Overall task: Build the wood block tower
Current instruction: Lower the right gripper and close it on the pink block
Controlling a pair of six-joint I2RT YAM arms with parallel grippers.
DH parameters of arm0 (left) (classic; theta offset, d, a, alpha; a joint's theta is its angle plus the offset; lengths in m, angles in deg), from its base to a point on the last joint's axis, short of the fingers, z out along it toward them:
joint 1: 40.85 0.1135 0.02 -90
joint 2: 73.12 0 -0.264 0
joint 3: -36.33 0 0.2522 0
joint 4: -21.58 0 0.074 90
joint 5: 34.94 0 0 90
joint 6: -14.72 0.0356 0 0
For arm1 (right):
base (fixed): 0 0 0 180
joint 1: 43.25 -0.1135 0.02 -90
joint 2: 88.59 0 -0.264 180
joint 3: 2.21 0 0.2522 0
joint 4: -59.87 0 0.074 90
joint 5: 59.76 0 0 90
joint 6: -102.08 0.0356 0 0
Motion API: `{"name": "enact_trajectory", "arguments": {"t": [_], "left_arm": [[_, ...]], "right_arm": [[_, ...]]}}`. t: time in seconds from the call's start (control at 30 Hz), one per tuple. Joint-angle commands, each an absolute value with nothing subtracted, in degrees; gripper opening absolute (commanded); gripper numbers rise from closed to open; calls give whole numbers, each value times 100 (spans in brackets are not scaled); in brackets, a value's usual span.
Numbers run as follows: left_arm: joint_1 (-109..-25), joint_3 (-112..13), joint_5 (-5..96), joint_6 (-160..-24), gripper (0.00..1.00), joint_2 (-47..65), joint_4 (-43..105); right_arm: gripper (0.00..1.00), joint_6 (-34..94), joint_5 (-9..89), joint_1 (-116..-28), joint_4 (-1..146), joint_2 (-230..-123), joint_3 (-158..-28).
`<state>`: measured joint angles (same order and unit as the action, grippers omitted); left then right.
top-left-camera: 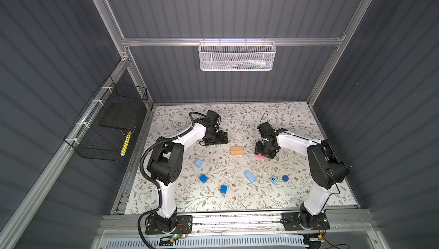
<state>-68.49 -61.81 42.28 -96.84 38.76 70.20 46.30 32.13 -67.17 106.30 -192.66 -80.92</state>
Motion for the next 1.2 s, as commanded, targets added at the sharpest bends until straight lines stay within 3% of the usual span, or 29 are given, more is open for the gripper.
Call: {"name": "enact_trajectory", "arguments": {"t": [0.0,0.53,0.93,1.17], "left_arm": [[-6797,-6130,4091,-9676,90,3719,7029],[-6801,-6232,4032,-9679,90,3676,7072],[-6801,-6338,4045,-9707,89,3732,7178],[-6797,-6317,4038,-9672,89,3678,7191]], "right_arm": [[63,4094,3218,-6714,10884,-19419,-8034],[84,4393,3217,-6723,10867,-18924,-8084],[85,5974,2056,-7258,11480,-18547,-8197],[86,6170,2141,-7311,11237,-18804,-8164]]}}
